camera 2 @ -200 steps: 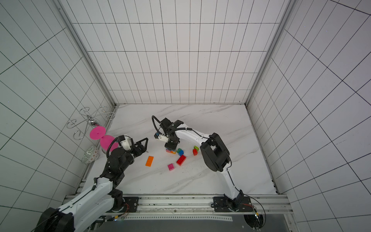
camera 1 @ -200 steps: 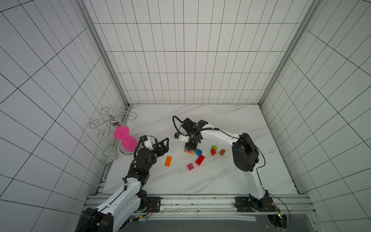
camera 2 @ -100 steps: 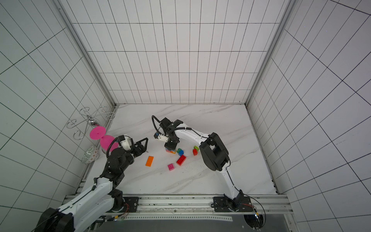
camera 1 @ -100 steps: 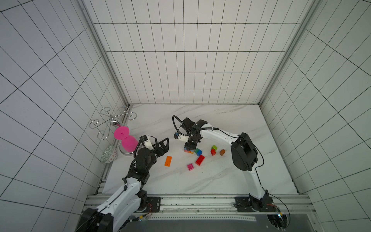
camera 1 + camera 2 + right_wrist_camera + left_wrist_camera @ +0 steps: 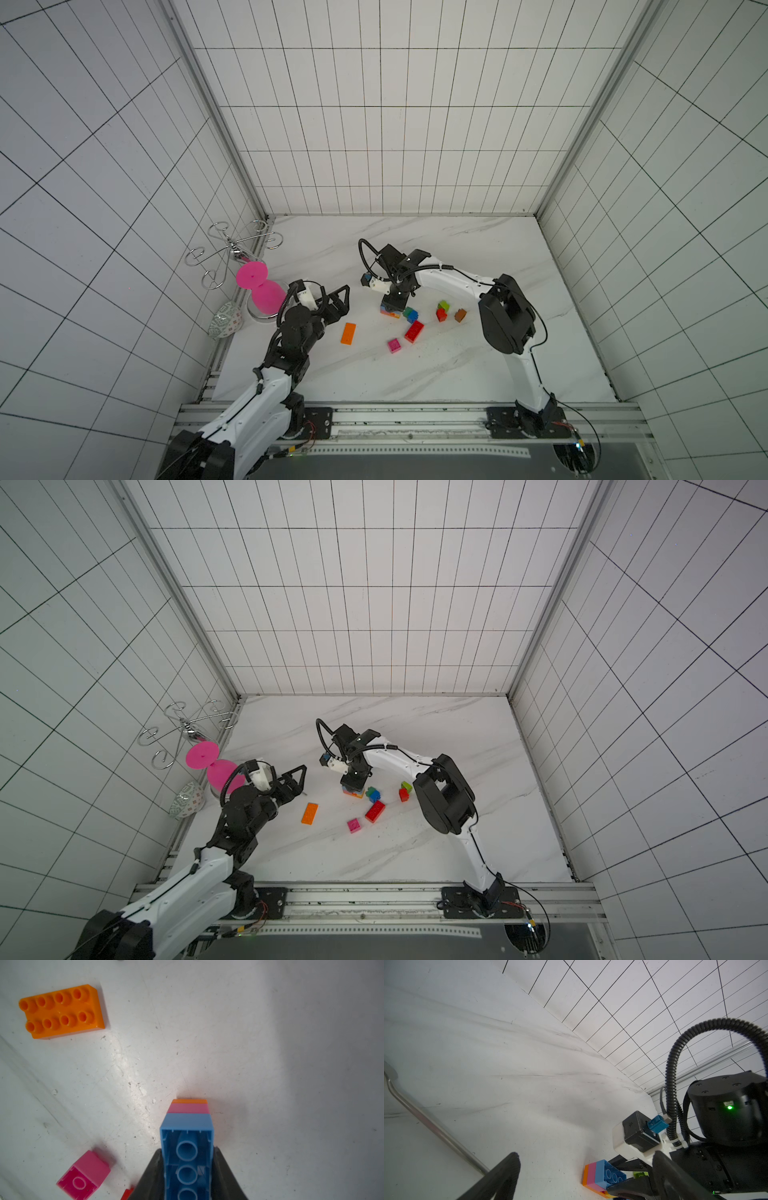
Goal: Assemble the letter p with lego
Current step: Assemble the lego brick with the lego brick.
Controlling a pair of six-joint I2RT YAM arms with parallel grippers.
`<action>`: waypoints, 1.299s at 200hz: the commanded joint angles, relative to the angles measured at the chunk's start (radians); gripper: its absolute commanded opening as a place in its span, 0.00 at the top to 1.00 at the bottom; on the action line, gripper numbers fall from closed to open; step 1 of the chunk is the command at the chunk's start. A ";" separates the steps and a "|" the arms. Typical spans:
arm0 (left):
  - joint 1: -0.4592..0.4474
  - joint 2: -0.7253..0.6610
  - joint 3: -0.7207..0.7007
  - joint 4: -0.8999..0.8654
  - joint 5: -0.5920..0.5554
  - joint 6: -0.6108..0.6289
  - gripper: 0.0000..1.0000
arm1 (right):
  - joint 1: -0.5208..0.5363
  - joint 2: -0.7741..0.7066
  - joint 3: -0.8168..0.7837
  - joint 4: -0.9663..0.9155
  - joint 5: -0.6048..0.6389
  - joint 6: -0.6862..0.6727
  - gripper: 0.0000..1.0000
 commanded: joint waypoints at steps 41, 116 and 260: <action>0.006 -0.007 0.000 0.015 0.001 -0.004 0.02 | 0.001 0.100 -0.165 0.048 0.022 0.033 1.00; 0.005 -0.006 0.017 0.004 0.048 0.025 0.02 | 0.001 -0.017 -0.131 0.038 0.026 0.071 0.79; -0.190 -0.018 0.044 0.032 0.006 0.179 0.03 | -0.009 -0.504 -0.387 0.234 0.200 0.336 0.01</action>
